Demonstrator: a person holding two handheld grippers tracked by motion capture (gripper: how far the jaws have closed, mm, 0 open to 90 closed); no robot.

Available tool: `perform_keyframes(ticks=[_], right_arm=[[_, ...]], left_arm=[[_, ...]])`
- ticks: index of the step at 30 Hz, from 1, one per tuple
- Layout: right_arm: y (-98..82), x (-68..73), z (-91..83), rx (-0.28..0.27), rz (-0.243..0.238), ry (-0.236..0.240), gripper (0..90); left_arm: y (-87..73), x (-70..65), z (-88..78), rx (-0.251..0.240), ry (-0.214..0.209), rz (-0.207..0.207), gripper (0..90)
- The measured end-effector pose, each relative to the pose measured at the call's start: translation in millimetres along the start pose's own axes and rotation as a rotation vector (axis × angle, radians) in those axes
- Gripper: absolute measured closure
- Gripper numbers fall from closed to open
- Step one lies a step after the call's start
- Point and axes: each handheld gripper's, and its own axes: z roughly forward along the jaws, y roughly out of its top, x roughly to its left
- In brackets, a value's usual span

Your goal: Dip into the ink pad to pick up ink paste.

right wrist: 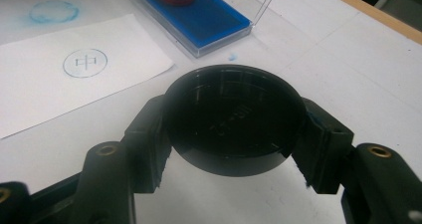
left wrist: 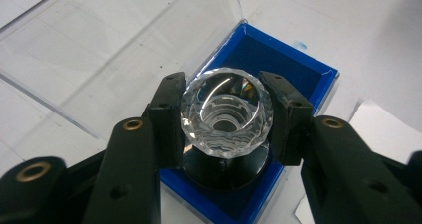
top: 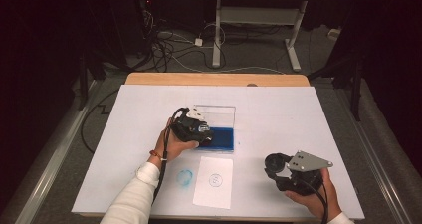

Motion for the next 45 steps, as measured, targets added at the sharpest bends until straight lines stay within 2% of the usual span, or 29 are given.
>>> perform_keyframes(ticks=[5, 9, 13, 18, 25, 30, 36, 42, 45], right_arm=[[2.1, -1.7, -1.7, -0.022, 0.010, -0.007, 38.6], [4.5, -3.6, 0.2, -0.026, 0.006, -0.006, 38.6], [5.7, -4.6, 0.7, -0.035, 0.014, -0.010, 38.6], [6.2, -4.3, -0.3, -0.047, 0.015, -0.017, 38.6], [6.1, -5.2, -0.6, -0.045, 0.014, -0.014, 38.6], [5.8, -5.8, -0.1, -0.039, 0.015, -0.013, 38.6], [6.9, -5.5, 0.7, -0.036, 0.014, -0.012, 38.6], [4.4, -4.9, 3.3, -0.025, 0.011, -0.007, 38.6], [2.4, -4.7, 4.3, -0.012, 0.009, -0.006, 38.6]], left_arm=[[0.6, 0.5, -0.4, 0.002, -0.004, -0.008, 54.9], [3.5, -1.3, -1.8, 0.024, 0.007, 0.019, 55.0], [2.8, -0.2, -5.9, 0.017, 0.011, 0.012, 55.1], [6.5, 0.4, -22.3, -0.020, 0.022, 0.010, 55.1], [24.9, 0.2, -53.5, -0.068, 0.026, 0.031, 55.1], [33.6, -0.8, -62.1, -0.076, 0.018, 0.048, 55.1], [30.2, 2.5, -55.8, -0.067, 0.002, 0.028, 55.1], [20.9, 3.3, -40.7, -0.056, -0.015, 0.007, 55.1], [15.0, 1.5, -30.1, -0.043, -0.017, 0.009, 55.1]])
